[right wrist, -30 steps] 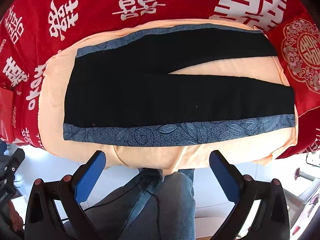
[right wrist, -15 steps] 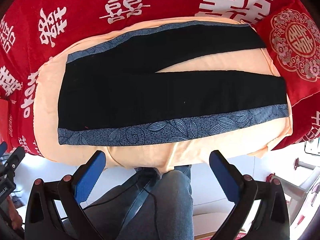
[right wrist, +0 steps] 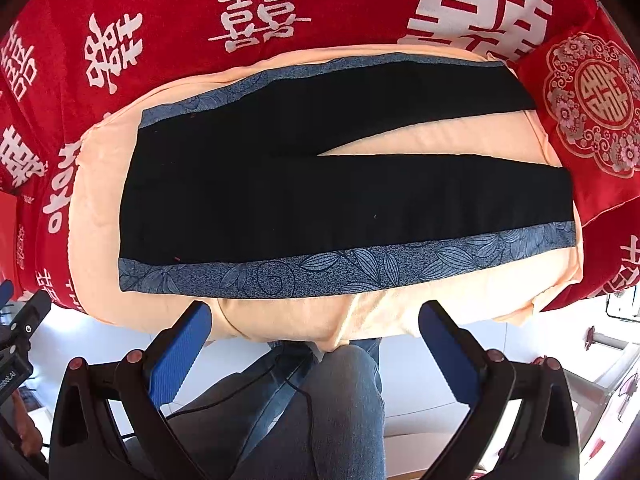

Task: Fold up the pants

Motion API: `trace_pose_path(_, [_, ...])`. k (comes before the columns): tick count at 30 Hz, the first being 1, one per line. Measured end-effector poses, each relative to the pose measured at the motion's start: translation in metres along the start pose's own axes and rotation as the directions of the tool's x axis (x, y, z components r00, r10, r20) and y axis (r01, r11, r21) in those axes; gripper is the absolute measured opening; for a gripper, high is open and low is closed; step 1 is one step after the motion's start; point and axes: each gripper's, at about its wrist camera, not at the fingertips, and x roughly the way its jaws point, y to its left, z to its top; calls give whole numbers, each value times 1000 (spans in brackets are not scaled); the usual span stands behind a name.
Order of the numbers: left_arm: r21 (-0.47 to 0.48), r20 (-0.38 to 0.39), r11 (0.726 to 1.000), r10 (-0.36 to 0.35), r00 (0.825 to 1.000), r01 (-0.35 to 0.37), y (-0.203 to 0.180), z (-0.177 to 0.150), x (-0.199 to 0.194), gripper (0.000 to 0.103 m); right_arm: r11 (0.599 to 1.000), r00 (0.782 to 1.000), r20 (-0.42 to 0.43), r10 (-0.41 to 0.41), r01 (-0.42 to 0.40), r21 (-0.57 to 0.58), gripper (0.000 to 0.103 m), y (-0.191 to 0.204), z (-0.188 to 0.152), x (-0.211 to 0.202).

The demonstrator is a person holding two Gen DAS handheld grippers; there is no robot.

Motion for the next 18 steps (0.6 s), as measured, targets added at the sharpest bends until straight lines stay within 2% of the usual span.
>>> trace_pose_path(18, [-5, 11, 1000, 2, 1000, -2, 1, 5, -1, 103, 1000, 1000, 13, -3, 3, -6, 103, 0, 4, -3])
